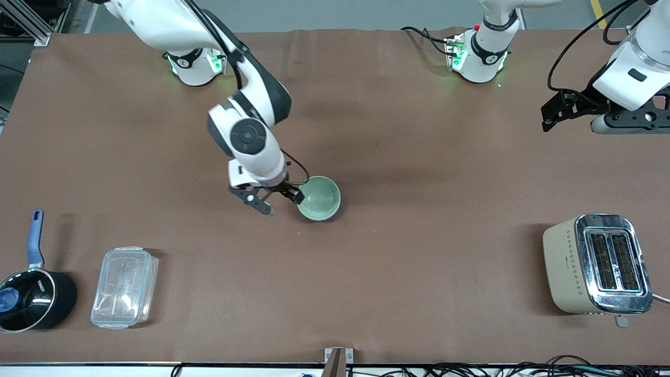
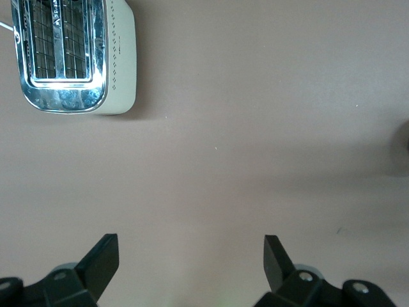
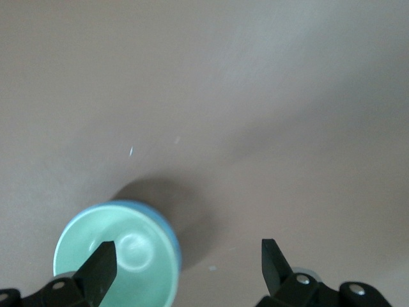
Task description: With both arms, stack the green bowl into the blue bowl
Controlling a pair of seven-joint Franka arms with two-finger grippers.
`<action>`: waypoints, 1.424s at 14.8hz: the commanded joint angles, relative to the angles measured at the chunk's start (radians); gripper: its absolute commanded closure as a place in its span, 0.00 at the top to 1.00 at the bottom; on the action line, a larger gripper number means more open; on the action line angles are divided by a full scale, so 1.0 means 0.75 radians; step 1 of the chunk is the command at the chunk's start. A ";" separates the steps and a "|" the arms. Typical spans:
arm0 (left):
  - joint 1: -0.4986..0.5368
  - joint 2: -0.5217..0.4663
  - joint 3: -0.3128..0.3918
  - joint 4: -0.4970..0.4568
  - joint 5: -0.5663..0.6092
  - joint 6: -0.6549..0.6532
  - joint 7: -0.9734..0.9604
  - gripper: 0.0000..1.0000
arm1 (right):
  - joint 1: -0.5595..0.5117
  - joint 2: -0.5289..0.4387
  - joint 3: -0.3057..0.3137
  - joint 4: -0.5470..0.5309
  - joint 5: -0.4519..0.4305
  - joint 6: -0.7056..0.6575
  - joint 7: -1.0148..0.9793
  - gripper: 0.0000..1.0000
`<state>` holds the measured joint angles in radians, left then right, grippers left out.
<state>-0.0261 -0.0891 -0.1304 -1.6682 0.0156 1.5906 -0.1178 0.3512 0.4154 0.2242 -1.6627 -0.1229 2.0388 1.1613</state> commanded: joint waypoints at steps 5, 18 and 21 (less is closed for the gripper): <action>-0.004 0.014 0.010 0.034 -0.006 -0.012 0.014 1.00 | -0.362 -0.435 -0.023 -0.021 -0.035 -0.315 -0.729 1.00; -0.002 0.021 0.010 0.038 -0.004 -0.012 0.016 1.00 | -0.429 -0.578 -0.534 0.225 0.188 -0.640 -1.465 1.00; 0.000 0.021 0.010 0.038 -0.004 -0.012 0.018 1.00 | -0.429 -0.568 -0.528 0.251 0.195 -0.644 -1.467 1.00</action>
<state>-0.0250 -0.0820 -0.1284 -1.6627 0.0156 1.5909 -0.1178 0.0423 -0.0290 -0.1862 -1.5079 0.0048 1.5672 0.0729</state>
